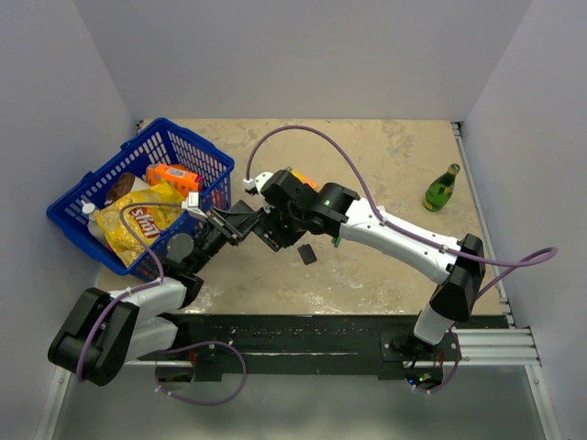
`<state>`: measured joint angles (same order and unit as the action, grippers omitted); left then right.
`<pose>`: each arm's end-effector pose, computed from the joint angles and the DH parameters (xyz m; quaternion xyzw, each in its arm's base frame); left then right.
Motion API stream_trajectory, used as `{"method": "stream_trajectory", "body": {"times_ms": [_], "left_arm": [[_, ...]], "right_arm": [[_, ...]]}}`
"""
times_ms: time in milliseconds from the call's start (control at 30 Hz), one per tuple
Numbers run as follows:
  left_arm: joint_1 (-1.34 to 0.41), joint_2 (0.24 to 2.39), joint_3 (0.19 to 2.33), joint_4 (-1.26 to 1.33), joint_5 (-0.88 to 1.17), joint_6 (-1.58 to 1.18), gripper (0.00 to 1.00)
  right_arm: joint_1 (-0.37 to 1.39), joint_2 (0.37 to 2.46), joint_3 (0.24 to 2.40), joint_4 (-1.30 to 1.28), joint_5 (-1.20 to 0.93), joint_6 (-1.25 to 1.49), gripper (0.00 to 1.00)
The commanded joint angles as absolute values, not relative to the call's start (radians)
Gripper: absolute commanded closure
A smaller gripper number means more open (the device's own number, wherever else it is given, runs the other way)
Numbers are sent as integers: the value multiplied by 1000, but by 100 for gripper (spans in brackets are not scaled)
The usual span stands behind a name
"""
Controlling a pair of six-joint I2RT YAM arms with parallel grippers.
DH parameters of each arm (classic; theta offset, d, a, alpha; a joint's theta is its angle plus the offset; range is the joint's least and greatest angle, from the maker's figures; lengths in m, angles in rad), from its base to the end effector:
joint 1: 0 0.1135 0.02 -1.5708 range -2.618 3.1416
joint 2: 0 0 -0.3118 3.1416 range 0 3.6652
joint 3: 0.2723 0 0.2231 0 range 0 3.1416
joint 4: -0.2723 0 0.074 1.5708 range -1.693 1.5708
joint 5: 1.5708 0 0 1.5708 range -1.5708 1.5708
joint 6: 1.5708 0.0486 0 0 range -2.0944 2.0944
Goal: Load the batteries into the remote control
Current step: Load the battery into the remote control.
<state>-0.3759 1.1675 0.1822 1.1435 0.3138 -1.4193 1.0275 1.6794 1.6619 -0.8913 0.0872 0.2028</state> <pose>0.1667 -0.0819 0.2733 -0.2164 0.6150 -0.6507 0.3892 0.1819 0.2931 0.3831 -0.3657 0.8713 0.1537 0.2890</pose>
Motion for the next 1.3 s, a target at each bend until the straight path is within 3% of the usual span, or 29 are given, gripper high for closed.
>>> {"method": "stream_trajectory", "body": {"times_ms": [0, 733, 1167, 1267], "left_arm": [[-383, 1175, 198, 1221, 316, -1404, 100], [-390, 1183, 193, 1256, 322, -1420, 100], [-391, 1184, 186, 1269, 318, -1440, 100], [-393, 1192, 178, 1282, 318, -1450, 100]], "right_arm": [[1029, 1683, 1701, -916, 91, 183, 79], [1034, 1683, 1704, -899, 83, 196, 75], [1034, 1663, 1715, -887, 117, 212, 66], [1032, 1637, 1709, -867, 129, 221, 58]]}}
